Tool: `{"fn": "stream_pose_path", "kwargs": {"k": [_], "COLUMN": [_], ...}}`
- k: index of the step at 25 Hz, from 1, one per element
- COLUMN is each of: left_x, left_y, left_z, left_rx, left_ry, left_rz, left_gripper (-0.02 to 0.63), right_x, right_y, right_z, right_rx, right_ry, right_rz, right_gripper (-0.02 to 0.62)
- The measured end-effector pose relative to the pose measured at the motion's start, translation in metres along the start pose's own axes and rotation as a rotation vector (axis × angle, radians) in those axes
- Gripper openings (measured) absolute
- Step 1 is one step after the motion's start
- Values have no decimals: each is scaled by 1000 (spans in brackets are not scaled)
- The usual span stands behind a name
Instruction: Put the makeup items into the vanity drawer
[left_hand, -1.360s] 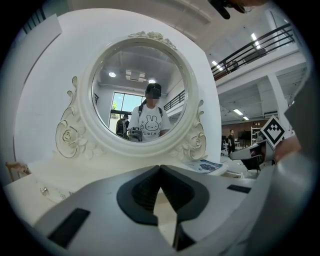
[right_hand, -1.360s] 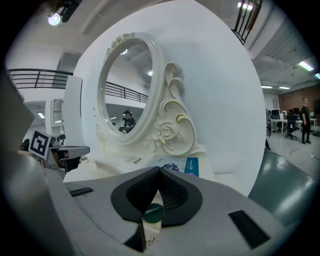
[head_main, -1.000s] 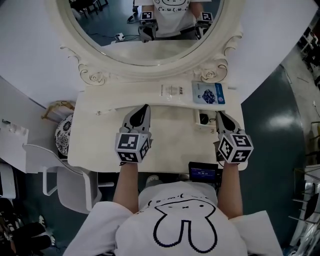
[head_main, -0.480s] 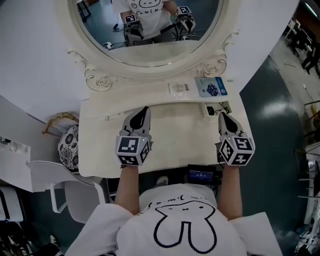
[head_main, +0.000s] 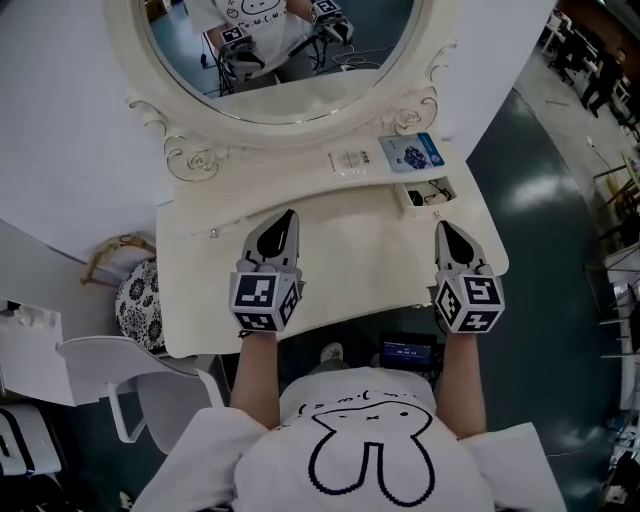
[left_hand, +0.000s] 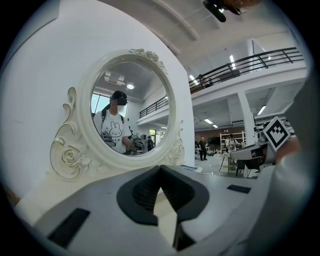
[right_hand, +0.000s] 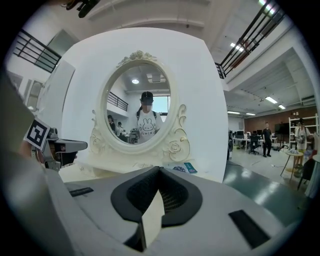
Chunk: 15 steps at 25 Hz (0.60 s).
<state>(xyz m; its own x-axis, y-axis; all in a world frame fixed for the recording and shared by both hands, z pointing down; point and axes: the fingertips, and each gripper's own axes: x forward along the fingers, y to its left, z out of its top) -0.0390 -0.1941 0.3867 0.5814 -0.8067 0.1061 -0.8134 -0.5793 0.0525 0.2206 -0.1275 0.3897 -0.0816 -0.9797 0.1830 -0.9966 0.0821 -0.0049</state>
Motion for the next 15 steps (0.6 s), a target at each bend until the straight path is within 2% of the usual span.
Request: {"fn": "stream_pose_path", "kwargs": {"k": [5,15], "left_x": [2,11], "left_y": [-22,-72], "left_z": [2,20], "left_rx": [-4,24], "left_ry": [-9,-44], "left_rz": [-33,-75], "left_gripper": [21,21], "right_x": [-23,-47], "right_y": [-9,-39], "right_z": [10,21], "right_rx": [-51,-97], "right_ry": [-55,-78], "right_rz": [-12,-11], "right_gripper": [-6,-6]}}
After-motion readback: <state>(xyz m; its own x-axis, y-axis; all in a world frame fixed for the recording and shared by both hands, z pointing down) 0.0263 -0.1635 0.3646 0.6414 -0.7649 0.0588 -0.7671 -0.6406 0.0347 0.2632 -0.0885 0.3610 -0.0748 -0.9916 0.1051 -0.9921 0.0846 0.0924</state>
